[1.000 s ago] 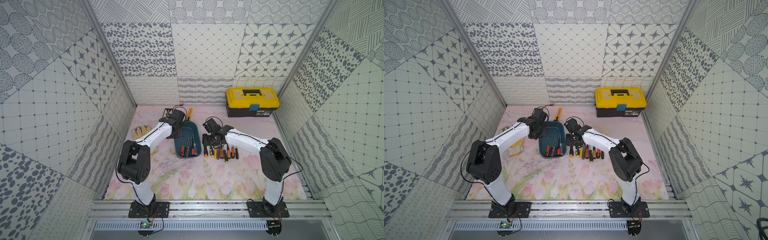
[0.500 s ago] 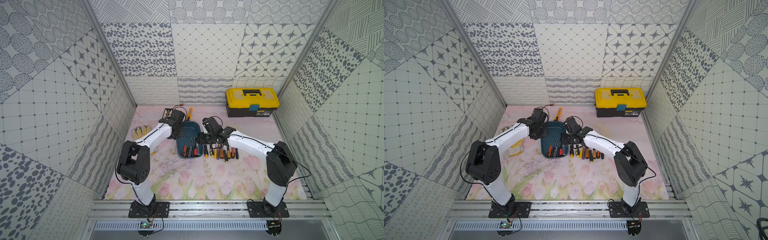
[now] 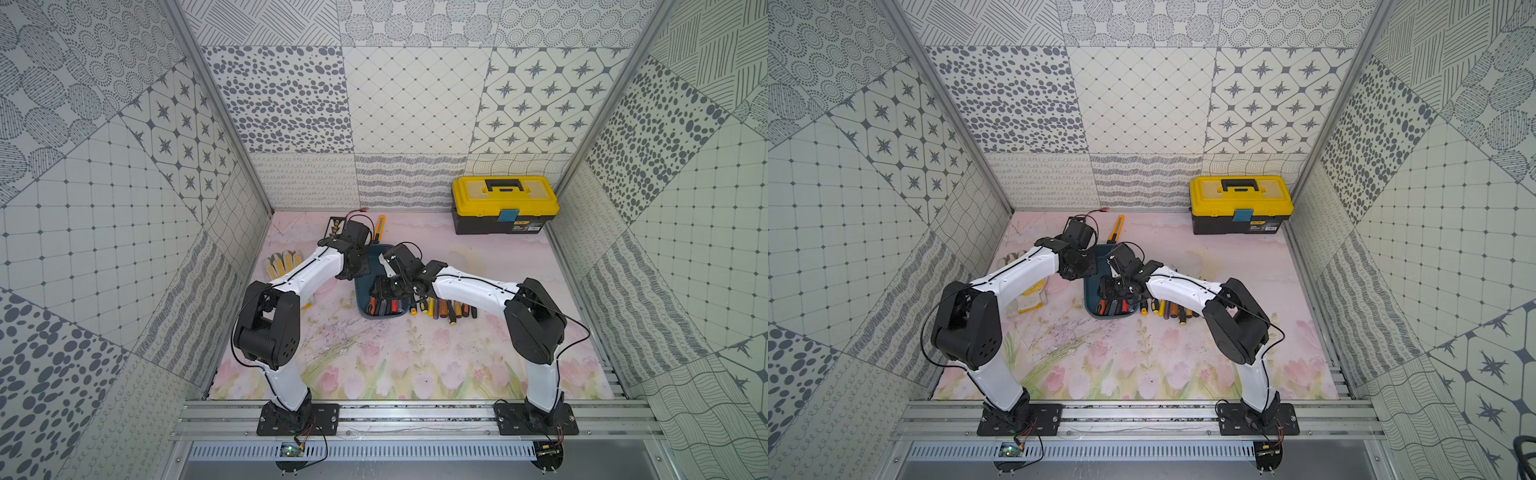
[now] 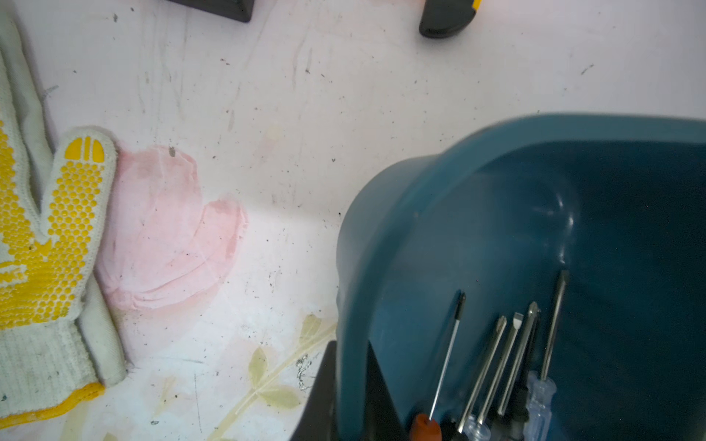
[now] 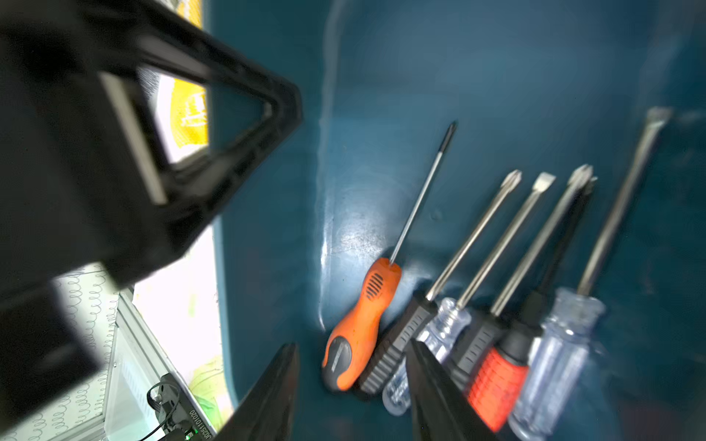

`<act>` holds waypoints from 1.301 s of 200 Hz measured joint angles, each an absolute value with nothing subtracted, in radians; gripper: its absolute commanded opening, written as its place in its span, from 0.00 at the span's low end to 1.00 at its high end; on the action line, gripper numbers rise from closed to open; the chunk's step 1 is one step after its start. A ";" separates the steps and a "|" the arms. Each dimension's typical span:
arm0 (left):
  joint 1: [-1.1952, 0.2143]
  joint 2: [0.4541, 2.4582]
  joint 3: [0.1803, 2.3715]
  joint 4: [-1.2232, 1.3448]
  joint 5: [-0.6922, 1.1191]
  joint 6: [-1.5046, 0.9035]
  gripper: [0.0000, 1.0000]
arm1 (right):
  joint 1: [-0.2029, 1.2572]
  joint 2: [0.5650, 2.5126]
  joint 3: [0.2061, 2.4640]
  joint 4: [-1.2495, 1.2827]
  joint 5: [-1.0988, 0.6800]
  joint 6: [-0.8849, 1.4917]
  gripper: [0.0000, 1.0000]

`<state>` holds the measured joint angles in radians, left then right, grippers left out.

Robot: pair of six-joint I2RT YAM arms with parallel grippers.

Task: Take out the screwdriver from the storage box
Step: Pick up the screwdriver from the storage box.

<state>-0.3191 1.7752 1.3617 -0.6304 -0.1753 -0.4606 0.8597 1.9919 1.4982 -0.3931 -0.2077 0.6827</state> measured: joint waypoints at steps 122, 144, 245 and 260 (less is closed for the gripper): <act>-0.319 1.775 1.362 -0.611 -0.162 -0.460 0.00 | 0.863 2.125 1.629 -0.443 -0.212 0.731 0.43; -0.319 1.775 1.362 -0.609 -0.154 -0.463 0.00 | 0.868 2.144 1.650 -0.473 -0.190 0.735 0.43; -0.319 1.775 1.362 -0.611 -0.150 -0.464 0.00 | 0.897 2.184 1.708 -0.555 -0.098 0.751 0.26; -0.319 1.775 1.362 -0.611 -0.152 -0.464 0.00 | 0.897 2.185 1.709 -0.558 -0.092 0.751 0.23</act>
<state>-0.3191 1.7748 1.3617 -0.6109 -0.1516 -0.4637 0.8974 2.1849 1.7092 -0.5579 -0.0921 0.7506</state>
